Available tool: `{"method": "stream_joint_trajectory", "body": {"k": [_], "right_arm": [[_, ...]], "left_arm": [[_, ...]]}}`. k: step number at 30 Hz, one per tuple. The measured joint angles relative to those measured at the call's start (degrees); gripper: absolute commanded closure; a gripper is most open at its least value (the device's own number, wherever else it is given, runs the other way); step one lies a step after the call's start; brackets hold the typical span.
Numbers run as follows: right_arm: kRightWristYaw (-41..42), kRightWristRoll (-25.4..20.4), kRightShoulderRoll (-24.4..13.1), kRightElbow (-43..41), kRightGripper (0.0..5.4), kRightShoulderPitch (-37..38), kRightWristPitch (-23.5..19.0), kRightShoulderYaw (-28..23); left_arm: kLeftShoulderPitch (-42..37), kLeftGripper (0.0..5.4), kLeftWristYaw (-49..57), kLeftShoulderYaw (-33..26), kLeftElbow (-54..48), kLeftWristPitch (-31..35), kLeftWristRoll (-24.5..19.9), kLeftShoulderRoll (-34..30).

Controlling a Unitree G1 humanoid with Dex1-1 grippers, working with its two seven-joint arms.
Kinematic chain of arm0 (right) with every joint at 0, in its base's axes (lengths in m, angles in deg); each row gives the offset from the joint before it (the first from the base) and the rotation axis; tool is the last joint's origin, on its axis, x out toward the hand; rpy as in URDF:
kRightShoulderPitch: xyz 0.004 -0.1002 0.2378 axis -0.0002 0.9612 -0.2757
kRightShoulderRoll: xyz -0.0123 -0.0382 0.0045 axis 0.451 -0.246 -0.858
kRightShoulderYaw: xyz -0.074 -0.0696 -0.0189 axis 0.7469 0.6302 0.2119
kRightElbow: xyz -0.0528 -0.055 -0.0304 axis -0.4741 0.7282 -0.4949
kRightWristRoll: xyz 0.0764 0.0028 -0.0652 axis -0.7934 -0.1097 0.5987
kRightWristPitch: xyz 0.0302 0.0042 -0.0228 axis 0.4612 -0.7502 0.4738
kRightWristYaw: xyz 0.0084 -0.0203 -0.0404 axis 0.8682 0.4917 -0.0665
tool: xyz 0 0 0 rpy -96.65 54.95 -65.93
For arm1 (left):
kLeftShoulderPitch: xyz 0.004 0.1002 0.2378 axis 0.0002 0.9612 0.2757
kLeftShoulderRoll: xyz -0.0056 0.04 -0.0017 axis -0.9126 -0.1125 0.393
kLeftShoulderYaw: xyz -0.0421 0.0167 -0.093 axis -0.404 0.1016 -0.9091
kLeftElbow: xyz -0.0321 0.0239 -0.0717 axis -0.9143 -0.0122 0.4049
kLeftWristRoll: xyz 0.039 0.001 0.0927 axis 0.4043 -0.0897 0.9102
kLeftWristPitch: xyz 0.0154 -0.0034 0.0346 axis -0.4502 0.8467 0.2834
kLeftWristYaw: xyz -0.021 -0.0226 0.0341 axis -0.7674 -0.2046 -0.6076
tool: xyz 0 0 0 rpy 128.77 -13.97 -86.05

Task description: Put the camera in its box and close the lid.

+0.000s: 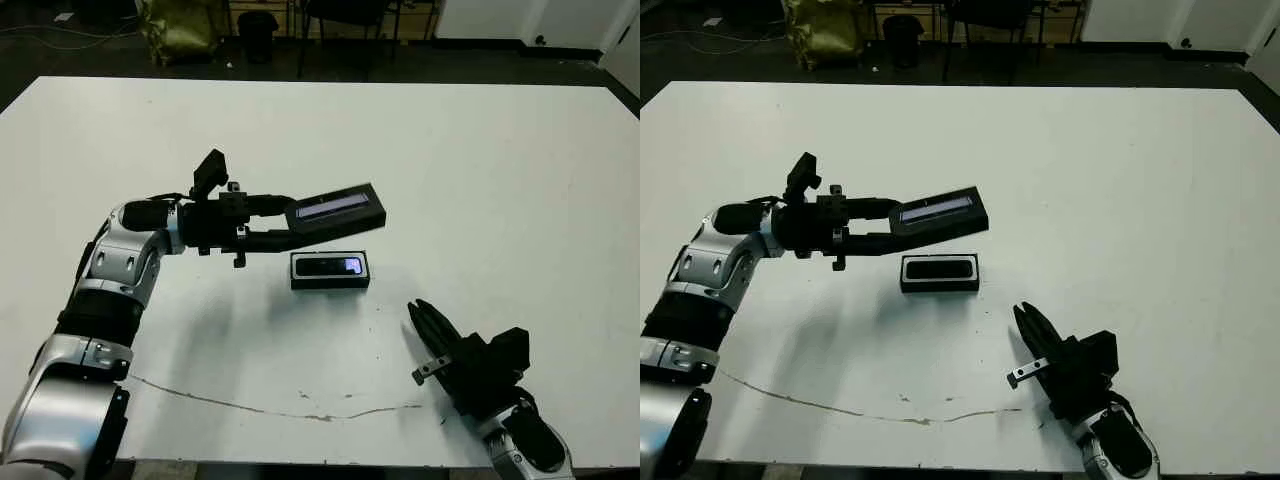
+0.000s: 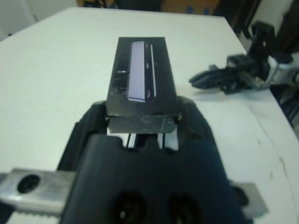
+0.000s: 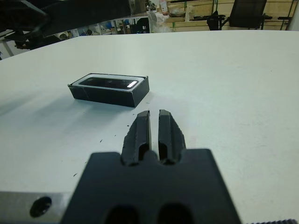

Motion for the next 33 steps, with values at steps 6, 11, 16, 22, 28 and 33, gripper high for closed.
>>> {"method": "stream_joint_trajectory", "body": {"k": [6, 11, 16, 22, 28, 33], "right_arm": [[-0.21, 0.08, 0.05, -0.39, 5.40, 0.19, -0.32, 0.07], [-0.18, 0.08, 0.07, -0.08, 5.40, 0.07, -0.15, 0.00], [0.28, -0.35, 0.15, 0.23, 5.40, 0.02, 0.30, -0.04], [-0.22, -0.14, 0.13, -0.84, 5.40, 0.41, -0.70, 0.03], [-0.23, 0.14, 0.12, -0.94, 5.40, 0.35, -1.26, 0.06], [0.23, 0.06, 0.18, -0.04, 5.40, 0.27, 0.25, 0.03]], "left_arm": [[-2.32, 3.32, 0.53, 3.11, 2.69, -2.71, 3.63, -0.22], [-4.06, 3.32, 1.36, 3.83, 5.89, -4.90, 4.73, 0.43], [-4.67, 3.32, 2.25, 5.53, 8.98, -6.18, 6.19, 2.34], [-4.97, 3.32, 2.93, 7.68, 11.74, -6.63, 8.43, 3.69], [-5.38, 3.32, 1.61, 8.97, 12.79, -6.84, 8.58, 4.68], [-5.64, 3.32, 0.87, 9.46, 12.68, -5.90, 8.55, 4.69]]}}
